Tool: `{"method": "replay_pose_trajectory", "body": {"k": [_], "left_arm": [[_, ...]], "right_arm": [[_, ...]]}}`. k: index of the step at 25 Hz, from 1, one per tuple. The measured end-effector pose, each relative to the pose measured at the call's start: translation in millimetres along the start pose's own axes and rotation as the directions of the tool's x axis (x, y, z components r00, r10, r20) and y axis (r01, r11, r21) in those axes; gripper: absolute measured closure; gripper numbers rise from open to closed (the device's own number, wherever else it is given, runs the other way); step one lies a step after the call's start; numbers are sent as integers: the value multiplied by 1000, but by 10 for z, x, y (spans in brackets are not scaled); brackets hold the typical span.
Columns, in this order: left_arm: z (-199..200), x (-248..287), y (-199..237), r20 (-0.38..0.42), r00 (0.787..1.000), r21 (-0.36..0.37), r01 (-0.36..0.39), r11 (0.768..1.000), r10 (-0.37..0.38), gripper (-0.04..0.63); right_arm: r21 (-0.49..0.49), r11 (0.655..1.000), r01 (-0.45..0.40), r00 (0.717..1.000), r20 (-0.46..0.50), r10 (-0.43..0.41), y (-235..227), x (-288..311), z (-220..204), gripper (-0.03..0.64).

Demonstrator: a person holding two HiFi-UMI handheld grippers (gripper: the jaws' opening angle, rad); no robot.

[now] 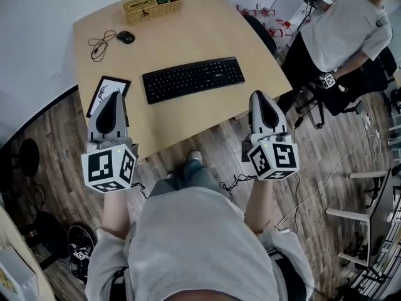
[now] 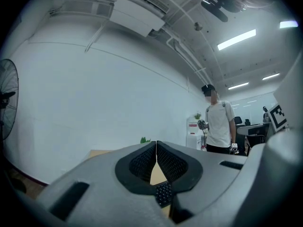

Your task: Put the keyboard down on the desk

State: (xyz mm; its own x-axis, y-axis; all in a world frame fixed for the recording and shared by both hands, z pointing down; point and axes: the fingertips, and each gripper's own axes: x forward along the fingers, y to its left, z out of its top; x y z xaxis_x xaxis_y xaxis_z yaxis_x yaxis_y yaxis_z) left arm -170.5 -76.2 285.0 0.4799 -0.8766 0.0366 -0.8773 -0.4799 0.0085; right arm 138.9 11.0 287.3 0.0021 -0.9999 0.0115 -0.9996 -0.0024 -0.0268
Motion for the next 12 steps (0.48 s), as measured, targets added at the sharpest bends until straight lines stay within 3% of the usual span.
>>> {"method": "replay_pose_trajectory", "body": {"k": [12], "left_arm": [[132, -152, 36, 48, 999, -1, 10, 1000, -10, 584]], "right_arm": [[-7, 1000, 7, 1000, 22, -7, 142, -130, 80, 602]]}}
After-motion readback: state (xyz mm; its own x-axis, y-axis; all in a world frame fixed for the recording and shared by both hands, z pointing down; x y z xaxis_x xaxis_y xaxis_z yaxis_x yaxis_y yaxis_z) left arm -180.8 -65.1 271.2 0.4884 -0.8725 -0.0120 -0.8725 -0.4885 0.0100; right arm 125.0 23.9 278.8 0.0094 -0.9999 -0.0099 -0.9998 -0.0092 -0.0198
